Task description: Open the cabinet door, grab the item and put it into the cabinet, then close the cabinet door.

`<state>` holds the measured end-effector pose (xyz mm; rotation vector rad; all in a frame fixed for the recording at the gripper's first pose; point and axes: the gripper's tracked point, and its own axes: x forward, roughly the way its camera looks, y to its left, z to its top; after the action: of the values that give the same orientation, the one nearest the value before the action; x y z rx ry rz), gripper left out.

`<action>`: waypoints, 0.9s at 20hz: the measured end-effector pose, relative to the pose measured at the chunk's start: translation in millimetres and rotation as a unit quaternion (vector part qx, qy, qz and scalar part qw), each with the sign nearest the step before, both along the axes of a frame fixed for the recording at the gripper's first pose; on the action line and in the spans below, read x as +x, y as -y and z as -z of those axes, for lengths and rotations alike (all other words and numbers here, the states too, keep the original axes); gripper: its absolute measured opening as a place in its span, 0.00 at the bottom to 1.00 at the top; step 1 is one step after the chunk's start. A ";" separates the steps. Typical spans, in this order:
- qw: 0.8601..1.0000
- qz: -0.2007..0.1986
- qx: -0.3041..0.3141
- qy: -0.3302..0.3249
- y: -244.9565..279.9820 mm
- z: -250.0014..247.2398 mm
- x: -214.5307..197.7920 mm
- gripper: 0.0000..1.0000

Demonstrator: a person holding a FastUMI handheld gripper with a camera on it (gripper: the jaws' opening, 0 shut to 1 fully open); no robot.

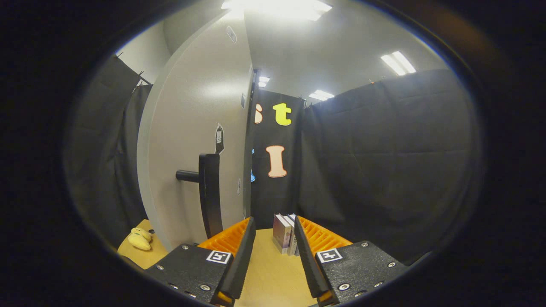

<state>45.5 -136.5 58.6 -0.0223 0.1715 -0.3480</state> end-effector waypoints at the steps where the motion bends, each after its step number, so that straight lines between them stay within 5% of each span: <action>1: 1.000 -0.005 0.001 0.001 -7.3 -0.1 2.2 0.58; 5: 1.000 -0.015 0.001 -0.001 -28.8 -0.5 9.3 0.59; 18: 0.997 -0.079 0.012 -0.008 -113.9 11.5 56.1 0.83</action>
<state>101.6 -22.6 47.1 -0.0157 0.1894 -0.1871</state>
